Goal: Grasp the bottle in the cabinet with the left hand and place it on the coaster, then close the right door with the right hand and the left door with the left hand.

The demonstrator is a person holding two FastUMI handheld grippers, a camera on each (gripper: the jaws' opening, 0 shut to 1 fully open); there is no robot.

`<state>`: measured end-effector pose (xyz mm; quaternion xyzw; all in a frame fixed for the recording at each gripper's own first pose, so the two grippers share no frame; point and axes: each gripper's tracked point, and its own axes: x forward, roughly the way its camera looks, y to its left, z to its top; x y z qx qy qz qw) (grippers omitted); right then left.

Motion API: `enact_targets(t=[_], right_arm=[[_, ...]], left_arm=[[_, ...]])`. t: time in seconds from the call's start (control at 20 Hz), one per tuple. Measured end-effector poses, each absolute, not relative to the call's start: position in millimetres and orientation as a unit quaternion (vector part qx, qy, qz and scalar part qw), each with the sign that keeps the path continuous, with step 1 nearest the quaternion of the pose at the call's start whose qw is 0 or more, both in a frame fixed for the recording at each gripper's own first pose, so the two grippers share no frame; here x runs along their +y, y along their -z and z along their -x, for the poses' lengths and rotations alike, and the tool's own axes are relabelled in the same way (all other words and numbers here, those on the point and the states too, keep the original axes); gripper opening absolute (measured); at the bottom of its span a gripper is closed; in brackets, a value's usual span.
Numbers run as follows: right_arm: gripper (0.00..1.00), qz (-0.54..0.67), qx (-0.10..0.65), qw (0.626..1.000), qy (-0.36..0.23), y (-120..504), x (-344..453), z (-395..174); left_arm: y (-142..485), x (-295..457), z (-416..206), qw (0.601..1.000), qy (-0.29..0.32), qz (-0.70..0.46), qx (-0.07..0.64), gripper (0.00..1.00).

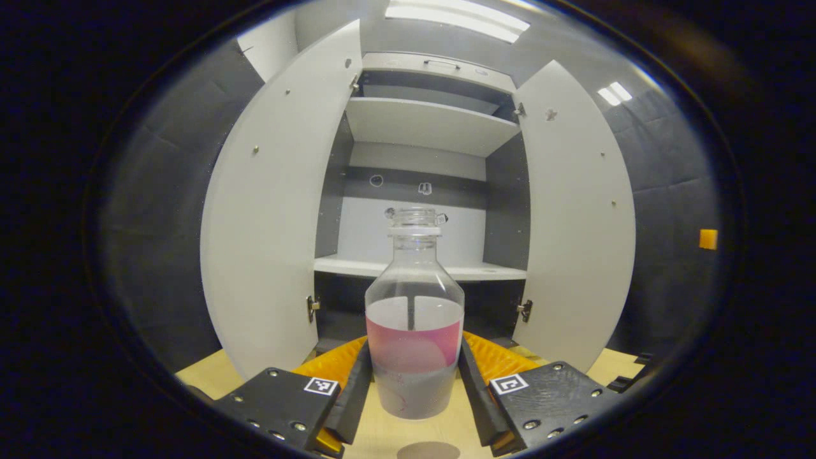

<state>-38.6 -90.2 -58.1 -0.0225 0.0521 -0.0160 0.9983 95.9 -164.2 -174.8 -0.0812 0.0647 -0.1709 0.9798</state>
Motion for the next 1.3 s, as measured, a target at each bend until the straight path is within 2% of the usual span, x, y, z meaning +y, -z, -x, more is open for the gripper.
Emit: enact_targets(t=[0.05,0.1,0.15,0.2,0.5,0.55,0.6,0.7,0.75,0.8,0.95,1.0,1.3], right_arm=[[0.96,0.026,0.055,0.998,0.015,59.4,-88.9,37.3],[0.92,0.032,0.059,0.998,0.016,61.2,-89.5,37.1],[0.96,0.037,0.063,0.997,0.016,62.1,-89.1,37.0],[0.92,0.039,0.064,0.997,0.016,61.8,-88.4,37.2],[0.96,0.041,0.061,0.997,0.025,57.8,-89.0,38.4],[0.92,0.042,0.062,0.997,0.025,59.0,-88.8,36.6],[0.96,0.044,0.065,0.997,0.024,59.5,-88.3,36.0],[0.92,0.051,0.068,0.996,0.021,59.9,-88.7,34.2],[0.96,0.054,0.069,0.996,0.021,60.0,-88.9,33.8],[0.92,0.056,0.071,0.996,0.020,60.7,-88.6,33.9],[0.92,0.058,0.080,0.995,0.017,66.5,-86.4,32.7],[0.96,0.058,0.083,0.995,0.015,68.3,-84.7,32.8],[0.96,0.065,0.091,0.994,-0.002,73.8,-73.3,30.7]], left_arm=[[184.5,-164.1,-91.4,0.979,0.171,0.084,0.071,0.71],[194.7,-164.8,-88.4,0.979,0.171,0.086,0.076,0.71],[202.3,-167.4,-84.8,0.978,0.175,0.086,0.079,0.71],[211.1,-172.4,-79.9,0.976,0.182,0.085,0.084,0.71],[267.1,-199.8,-64.1,0.968,0.209,0.064,0.122,0.71],[274.7,-201.1,-61.7,0.968,0.208,0.066,0.127,0.71],[282.4,-202.8,-60.2,0.967,0.207,0.066,0.130,0.71],[296.0,-205.0,-58.0,0.968,0.205,0.061,0.132,0.71],[304.4,-206.1,-57.5,0.968,0.202,0.057,0.136,0.71],[313.9,-206.2,-56.3,0.968,0.200,0.056,0.140,0.72],[337.1,-209.3,-54.9,0.968,0.191,0.056,0.153,0.71],[342.3,-210.1,-54.1,0.969,0.187,0.053,0.152,0.71],[364.9,-209.5,-49.9,0.971,0.169,0.048,0.162,0.72]])
